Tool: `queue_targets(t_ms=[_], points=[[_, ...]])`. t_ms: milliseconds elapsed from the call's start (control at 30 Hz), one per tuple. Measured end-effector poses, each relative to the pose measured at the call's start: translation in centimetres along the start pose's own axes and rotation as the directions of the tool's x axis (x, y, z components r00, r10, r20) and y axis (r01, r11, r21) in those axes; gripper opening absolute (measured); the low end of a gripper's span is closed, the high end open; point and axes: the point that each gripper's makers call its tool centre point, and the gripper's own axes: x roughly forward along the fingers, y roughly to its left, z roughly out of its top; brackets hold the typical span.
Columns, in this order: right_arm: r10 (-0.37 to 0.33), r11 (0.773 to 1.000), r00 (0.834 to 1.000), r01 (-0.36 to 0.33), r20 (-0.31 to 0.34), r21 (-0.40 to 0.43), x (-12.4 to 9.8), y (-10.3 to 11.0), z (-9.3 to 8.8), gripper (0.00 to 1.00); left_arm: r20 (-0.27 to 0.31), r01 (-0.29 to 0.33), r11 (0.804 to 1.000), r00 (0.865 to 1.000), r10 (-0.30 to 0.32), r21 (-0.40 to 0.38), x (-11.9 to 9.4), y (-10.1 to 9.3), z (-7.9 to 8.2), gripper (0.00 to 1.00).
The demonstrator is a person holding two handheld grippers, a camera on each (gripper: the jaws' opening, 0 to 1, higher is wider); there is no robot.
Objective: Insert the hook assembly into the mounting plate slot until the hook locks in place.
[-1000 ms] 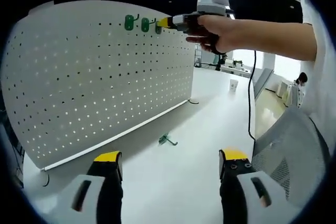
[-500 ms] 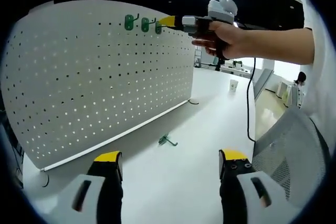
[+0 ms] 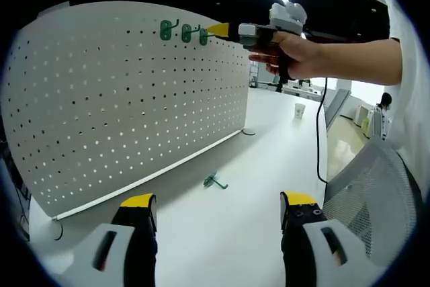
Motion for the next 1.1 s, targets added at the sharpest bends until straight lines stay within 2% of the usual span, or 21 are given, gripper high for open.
queue_targets(t_ms=[267,400,667,1100], points=[[0.026,1.0,1.0,-0.026,-0.002,-0.001,-0.2,0.4,0.0,0.37,0.004,0.0,1.0,1.0,0.0,-0.002,0.1,-0.1,0.2,0.77],[0.065,0.998,0.998,-0.065,-0.005,-0.008,-1.4,1.1,-0.2,0.39,0.007,-0.002,1.0,1.0,0.002,-0.002,0.0,0.1,0.2,0.77],[0.145,0.989,0.988,-0.145,-0.043,-0.002,-4.2,2.4,-2.2,0.49,0.01,-0.003,1.0,1.0,0.004,-0.007,0.0,0.1,0.3,0.78],[0.205,0.978,0.971,-0.201,-0.124,0.048,-7.8,3.8,-6.0,0.52,0.02,-0.003,1.0,1.0,0.003,0.001,-0.1,0.3,0.7,0.78]])
